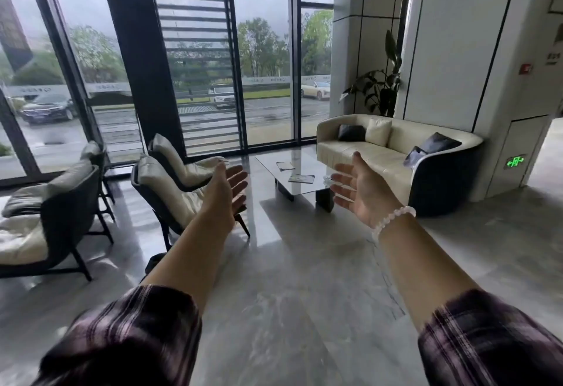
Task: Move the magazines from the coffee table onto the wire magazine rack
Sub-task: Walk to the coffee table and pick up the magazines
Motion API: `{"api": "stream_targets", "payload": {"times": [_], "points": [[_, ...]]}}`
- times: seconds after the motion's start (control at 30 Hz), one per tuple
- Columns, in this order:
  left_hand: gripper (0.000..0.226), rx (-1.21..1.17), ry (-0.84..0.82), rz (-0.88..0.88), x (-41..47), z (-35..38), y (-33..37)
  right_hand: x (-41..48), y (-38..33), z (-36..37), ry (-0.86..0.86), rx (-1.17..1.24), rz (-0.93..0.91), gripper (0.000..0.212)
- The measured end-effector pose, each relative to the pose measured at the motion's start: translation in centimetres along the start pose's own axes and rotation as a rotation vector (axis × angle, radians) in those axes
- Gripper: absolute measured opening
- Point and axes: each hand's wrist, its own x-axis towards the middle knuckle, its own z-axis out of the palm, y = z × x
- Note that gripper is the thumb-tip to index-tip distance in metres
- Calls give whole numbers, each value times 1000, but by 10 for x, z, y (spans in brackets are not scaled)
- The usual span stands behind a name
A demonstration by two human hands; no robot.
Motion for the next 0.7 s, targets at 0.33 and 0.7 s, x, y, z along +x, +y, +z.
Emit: {"api": "stream_targets", "payload": {"times": [0.33,0.7], "points": [[55,14,-32,-74,38,6,-11,35,7,3,15,44,34,49],[41,-123,2,-132,192,59,-78,209,42,-14,18,18,41,49]]}}
